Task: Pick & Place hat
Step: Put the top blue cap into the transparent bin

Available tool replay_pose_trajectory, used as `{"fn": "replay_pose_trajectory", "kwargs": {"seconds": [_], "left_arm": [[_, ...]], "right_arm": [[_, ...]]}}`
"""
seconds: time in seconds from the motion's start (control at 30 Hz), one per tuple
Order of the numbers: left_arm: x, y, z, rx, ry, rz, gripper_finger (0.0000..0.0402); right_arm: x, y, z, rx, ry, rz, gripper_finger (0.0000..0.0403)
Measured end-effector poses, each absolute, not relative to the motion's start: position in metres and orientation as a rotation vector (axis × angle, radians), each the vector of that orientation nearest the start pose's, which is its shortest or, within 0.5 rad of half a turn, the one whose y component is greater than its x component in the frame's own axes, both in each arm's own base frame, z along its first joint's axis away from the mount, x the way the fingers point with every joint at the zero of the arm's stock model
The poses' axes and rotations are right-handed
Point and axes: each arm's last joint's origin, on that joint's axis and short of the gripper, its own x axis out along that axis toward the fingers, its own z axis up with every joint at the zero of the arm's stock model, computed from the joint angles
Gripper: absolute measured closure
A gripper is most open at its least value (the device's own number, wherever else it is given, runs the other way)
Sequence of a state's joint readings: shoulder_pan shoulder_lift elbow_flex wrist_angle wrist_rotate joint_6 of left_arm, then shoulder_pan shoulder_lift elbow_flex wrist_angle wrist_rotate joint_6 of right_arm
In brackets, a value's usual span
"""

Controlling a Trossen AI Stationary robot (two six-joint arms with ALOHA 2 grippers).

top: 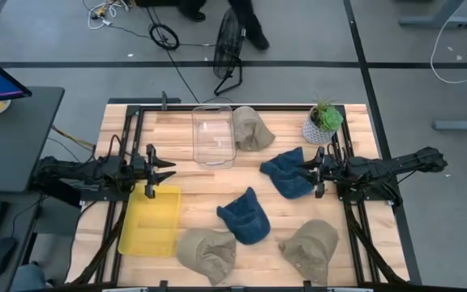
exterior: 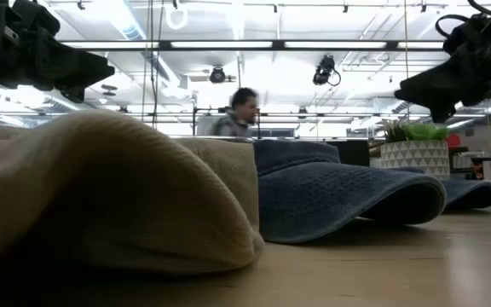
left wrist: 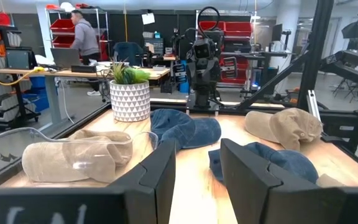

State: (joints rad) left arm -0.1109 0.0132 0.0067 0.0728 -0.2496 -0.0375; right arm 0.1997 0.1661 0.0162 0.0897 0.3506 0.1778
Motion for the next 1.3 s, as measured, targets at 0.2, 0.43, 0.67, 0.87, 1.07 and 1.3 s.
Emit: {"fn": "replay_pose_trajectory", "kwargs": {"seconds": [0.2,0.43,0.67,0.87,1.07,1.3], "left_arm": [[0.092,-0.002,0.197,-0.11,-0.191,0.182,0.0271],[0.092,-0.001,0.251,-0.095,-0.133,0.218,0.0271],[0.114,-0.003,0.275,-0.075,-0.048,0.236,0.0271],[0.131,-0.004,0.267,-0.053,0.046,0.24,0.0271],[0.143,-0.006,0.26,-0.039,0.106,0.242,0.0271],[0.148,-0.006,0.26,-0.041,0.103,0.241,0.0271]], "right_arm": [[0.105,0.01,0.191,0.096,-0.025,-0.159,0.025],[0.119,0.012,0.239,0.0,0.094,-0.163,0.0219],[0.145,0.017,0.247,-0.021,0.455,-0.182,0.0218],[0.16,0.021,0.216,0.023,0.787,-0.199,0.0218],[0.18,0.019,0.192,0.009,0.919,-0.246,0.0218],[0.198,0.012,0.166,0.016,1.035,-0.282,0.0218]]}}
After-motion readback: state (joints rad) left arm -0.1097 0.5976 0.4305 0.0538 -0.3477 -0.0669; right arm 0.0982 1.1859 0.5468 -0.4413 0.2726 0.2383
